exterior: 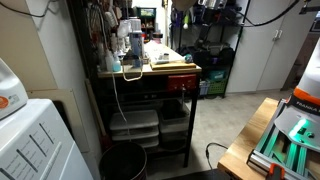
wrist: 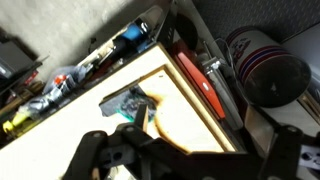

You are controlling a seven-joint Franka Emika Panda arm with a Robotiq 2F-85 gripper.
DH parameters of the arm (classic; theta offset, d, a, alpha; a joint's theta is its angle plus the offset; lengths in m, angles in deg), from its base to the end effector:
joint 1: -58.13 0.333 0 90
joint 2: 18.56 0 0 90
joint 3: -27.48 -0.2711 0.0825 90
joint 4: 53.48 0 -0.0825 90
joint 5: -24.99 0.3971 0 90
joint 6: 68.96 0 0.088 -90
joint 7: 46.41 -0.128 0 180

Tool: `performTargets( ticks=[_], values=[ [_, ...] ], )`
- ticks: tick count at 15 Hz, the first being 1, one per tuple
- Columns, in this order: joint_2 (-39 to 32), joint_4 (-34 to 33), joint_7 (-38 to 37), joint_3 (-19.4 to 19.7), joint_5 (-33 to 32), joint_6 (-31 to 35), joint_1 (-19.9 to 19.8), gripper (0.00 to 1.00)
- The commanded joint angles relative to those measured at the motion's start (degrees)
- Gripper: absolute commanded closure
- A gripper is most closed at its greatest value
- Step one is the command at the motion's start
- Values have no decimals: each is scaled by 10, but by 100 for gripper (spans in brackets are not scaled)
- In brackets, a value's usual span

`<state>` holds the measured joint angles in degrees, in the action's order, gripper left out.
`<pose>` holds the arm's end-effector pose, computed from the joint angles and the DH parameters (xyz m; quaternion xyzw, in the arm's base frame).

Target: Pick up the white and green brush from the table and hang it on the wall

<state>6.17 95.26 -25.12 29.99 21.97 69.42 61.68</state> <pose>0.4538 0.0086 0.3577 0.9696 0.2099 0.1212 0.0323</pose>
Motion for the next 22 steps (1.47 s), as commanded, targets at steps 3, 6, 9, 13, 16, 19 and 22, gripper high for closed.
performTargets(
  ticks=[3,6,9,13,16,19,22],
  values=[
    [-134,-83,114,0,-26,104,40,0],
    [-128,-78,121,-11,-18,116,33,0],
    [-163,-100,152,-14,-17,132,30,0],
    [-216,-133,130,-12,-36,157,16,0],
    [-254,-172,187,-13,29,130,22,0],
    [-294,-220,162,-26,4,63,8,0],
    [-325,-255,157,-34,-12,38,5,0]
  ],
)
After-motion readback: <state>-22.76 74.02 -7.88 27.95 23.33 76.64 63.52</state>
